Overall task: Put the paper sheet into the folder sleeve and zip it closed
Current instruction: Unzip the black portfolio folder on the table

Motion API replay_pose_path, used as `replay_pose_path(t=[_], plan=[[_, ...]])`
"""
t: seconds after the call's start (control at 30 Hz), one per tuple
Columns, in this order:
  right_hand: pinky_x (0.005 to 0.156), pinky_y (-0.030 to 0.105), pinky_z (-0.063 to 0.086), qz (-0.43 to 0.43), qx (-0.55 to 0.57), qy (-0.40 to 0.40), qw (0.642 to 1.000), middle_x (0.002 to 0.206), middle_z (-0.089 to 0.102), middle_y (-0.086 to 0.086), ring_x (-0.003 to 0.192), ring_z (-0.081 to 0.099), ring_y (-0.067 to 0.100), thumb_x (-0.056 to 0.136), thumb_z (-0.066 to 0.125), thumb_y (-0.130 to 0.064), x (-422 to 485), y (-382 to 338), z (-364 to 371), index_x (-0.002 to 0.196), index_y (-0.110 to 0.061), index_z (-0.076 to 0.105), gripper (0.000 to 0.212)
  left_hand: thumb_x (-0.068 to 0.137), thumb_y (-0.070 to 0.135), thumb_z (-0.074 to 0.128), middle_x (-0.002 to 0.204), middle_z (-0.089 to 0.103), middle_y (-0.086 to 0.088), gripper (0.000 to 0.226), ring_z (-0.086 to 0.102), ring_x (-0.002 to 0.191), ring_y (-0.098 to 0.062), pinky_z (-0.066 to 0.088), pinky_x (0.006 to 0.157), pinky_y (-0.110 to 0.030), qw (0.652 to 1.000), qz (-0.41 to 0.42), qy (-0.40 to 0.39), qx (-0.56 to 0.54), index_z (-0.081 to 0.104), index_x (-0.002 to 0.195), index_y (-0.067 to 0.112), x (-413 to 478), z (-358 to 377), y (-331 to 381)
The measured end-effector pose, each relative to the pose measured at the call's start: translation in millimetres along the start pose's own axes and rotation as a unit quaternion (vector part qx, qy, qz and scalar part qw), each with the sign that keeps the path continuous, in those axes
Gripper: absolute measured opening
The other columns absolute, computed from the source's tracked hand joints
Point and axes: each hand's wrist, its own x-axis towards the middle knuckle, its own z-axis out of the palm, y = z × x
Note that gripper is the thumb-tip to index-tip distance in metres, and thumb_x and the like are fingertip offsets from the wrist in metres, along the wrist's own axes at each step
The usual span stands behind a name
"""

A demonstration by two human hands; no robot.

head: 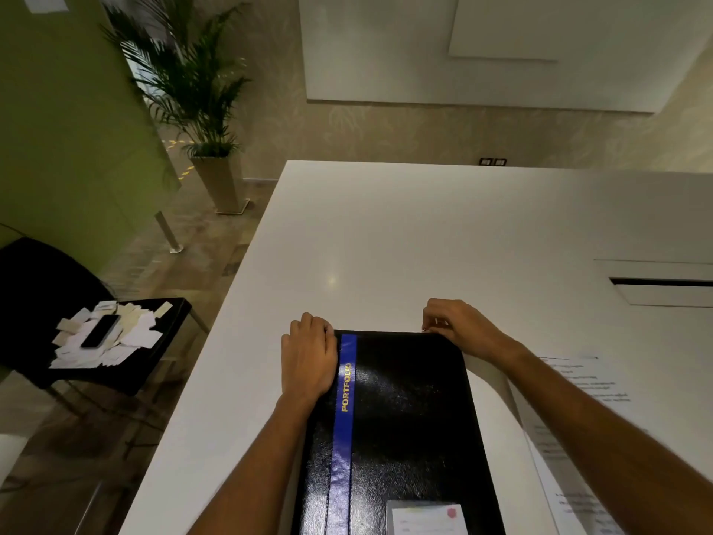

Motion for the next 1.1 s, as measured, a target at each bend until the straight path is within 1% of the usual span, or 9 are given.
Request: replay_pose_path(t=[0.23,0.3,0.4,0.5,0.57,0.63,0.8,0.97,1.1], plan=[[0.08,0.04,0.058,0.036,-0.004,0.016,0.999,0.097,0.073,-0.004,0.088,0.067,0.015,0.101,0.078,-0.009,-27,19,-10,0.093,-0.015,0.076,0.01,0.113,0.035,0.045,0.109,0.062,0.0,0.025,0.055,0.097,-0.019,0.048,0.086,-0.038,0.999,0.007,0.007,0.033,0.063,0.106,0.019,2,3,4],[0.08,0.042,0.058,0.049,0.013,0.022,0.998,0.095,0.073,-0.003,0.085,0.068,0.016,0.098,0.079,-0.006,-35,21,-9,0.092,-0.014,0.078,0.01,0.111,0.033,0.049,0.107,0.063,-0.002,0.022,0.057,0.096,-0.021,0.048,0.082,-0.038,0.996,0.022,0.013,0.087,0.064,0.105,0.017,0,-1,8],[0.083,0.042,0.059,0.072,0.026,0.029,0.997,0.094,0.075,-0.003,0.086,0.07,0.016,0.098,0.08,-0.007,-43,21,-6,0.093,-0.014,0.082,0.009,0.099,0.016,0.056,0.105,0.064,-0.007,0.011,0.059,0.095,-0.03,0.046,0.08,-0.045,0.981,0.067,0.013,0.179,0.066,0.1,0.013,-3,-6,29],[0.084,0.042,0.059,0.087,0.038,0.048,0.994,0.095,0.076,-0.002,0.088,0.071,0.018,0.097,0.08,-0.006,-43,19,-4,0.094,-0.013,0.084,0.009,0.093,0.019,0.057,0.129,0.066,-0.01,0.03,0.06,0.119,-0.036,0.048,0.095,-0.051,0.973,0.153,-0.005,0.171,0.067,0.12,0.014,-7,0,66],[0.084,0.044,0.059,0.1,0.042,0.062,0.992,0.094,0.076,-0.001,0.087,0.071,0.019,0.096,0.08,-0.006,-42,16,-2,0.092,-0.014,0.083,0.008,0.101,0.033,0.051,0.158,0.055,-0.011,0.049,0.05,0.146,-0.036,0.045,0.114,-0.054,0.96,0.242,-0.074,0.119,0.058,0.147,0.016,-23,13,100],[0.082,0.045,0.059,0.111,0.045,0.073,0.99,0.093,0.074,-0.004,0.087,0.07,0.018,0.096,0.08,-0.008,-43,14,1,0.091,-0.016,0.082,0.009,0.11,0.045,0.039,0.172,0.042,-0.008,0.059,0.039,0.159,-0.036,0.036,0.127,-0.057,0.943,0.296,-0.131,0.081,0.048,0.161,0.017,-48,31,130],[0.08,0.042,0.059,0.124,0.049,0.082,0.988,0.092,0.071,-0.012,0.085,0.068,0.011,0.098,0.077,-0.011,-49,14,5,0.09,-0.021,0.078,0.013,0.114,0.058,0.021,0.183,0.018,-0.003,0.069,0.013,0.17,-0.031,0.015,0.136,-0.056,0.954,0.252,-0.145,0.075,0.027,0.173,0.022,-65,52,149],[0.075,0.036,0.059,0.133,0.059,0.096,0.985,0.089,0.068,-0.015,0.083,0.068,0.007,0.102,0.074,-0.016,-62,18,11,0.088,-0.03,0.073,0.02,0.114,0.058,0.019,0.184,0.01,-0.001,0.068,0.004,0.171,-0.03,0.014,0.137,-0.053,0.952,0.255,-0.147,0.079,0.02,0.174,0.026,-67,57,148],[0.072,0.033,0.057,0.129,0.055,0.106,0.984,0.088,0.066,-0.017,0.082,0.066,0.006,0.101,0.073,-0.017,-68,22,12,0.084,-0.033,0.069,0.023,0.113,0.059,0.021,0.184,0.013,-0.001,0.069,0.007,0.17,-0.032,0.015,0.137,-0.056,0.957,0.236,-0.146,0.082,0.021,0.174,0.027,-67,58,149]])
